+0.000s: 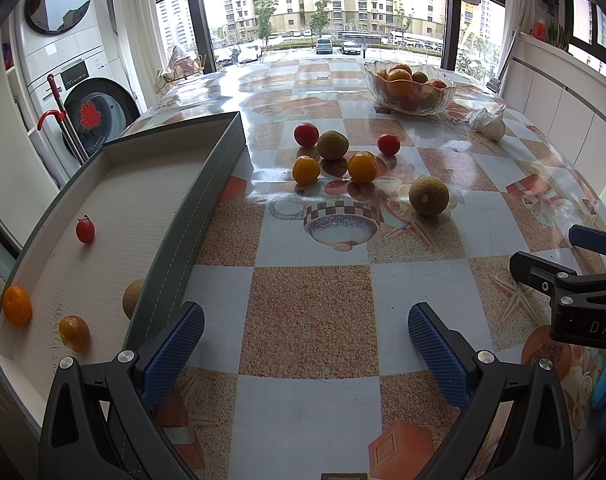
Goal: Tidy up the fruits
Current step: 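Move both tools back over the table and pause, then grasp a yellow-green fruit with the right tool while the left tool grasps an orange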
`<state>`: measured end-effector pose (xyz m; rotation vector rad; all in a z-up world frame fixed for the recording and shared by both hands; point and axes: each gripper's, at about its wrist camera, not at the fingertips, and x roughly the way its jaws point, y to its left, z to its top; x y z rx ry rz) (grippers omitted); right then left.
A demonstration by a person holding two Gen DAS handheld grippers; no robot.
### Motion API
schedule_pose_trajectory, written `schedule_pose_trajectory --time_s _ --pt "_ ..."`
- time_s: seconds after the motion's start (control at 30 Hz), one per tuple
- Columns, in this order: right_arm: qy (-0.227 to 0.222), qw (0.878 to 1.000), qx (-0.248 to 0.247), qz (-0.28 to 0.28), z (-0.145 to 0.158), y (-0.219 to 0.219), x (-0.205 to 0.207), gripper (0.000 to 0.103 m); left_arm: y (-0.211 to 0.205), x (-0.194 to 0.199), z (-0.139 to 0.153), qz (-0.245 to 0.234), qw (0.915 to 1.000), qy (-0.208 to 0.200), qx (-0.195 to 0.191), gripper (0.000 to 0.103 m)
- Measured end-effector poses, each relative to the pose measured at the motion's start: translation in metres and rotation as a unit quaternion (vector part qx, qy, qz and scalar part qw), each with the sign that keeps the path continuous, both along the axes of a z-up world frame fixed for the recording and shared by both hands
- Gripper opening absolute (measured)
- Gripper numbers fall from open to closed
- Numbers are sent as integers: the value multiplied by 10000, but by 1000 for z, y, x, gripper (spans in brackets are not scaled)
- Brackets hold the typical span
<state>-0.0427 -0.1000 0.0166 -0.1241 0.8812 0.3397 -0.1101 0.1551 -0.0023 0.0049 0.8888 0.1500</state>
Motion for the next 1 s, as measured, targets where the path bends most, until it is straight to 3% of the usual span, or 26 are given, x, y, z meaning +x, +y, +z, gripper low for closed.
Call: schedule_pose_trajectory --time_s 0.33,0.47,0.73,0.8,0.83,0.9,0.97,1.0 --pt "17 10000 -6 7 0 0 -1 103 1 4 3 -149 9998 101 -36 103" --pt "250 9997 -74 37 3 3 5 103 3 5 4 -221 9996 170 -28 103" --pt "456 9955 352 748 15 53 21 100 7 4 5 -229 9995 194 46 103" --pt "430 9945 300 906 15 71 25 94 8 5 6 -221 9995 218 45 102" --pt "358 9947 219 940 16 78 26 86 8 6 6 -215 9995 231 43 102" --pt "204 9948 63 999 18 88 27 65 9 9 7 -206 9995 248 41 102" --pt "180 9940 120 1070 21 89 29 29 8 14 8 -191 9995 236 79 102" --pt "253 9933 255 1095 22 86 30 29 7 17 9 -201 9995 227 83 99"
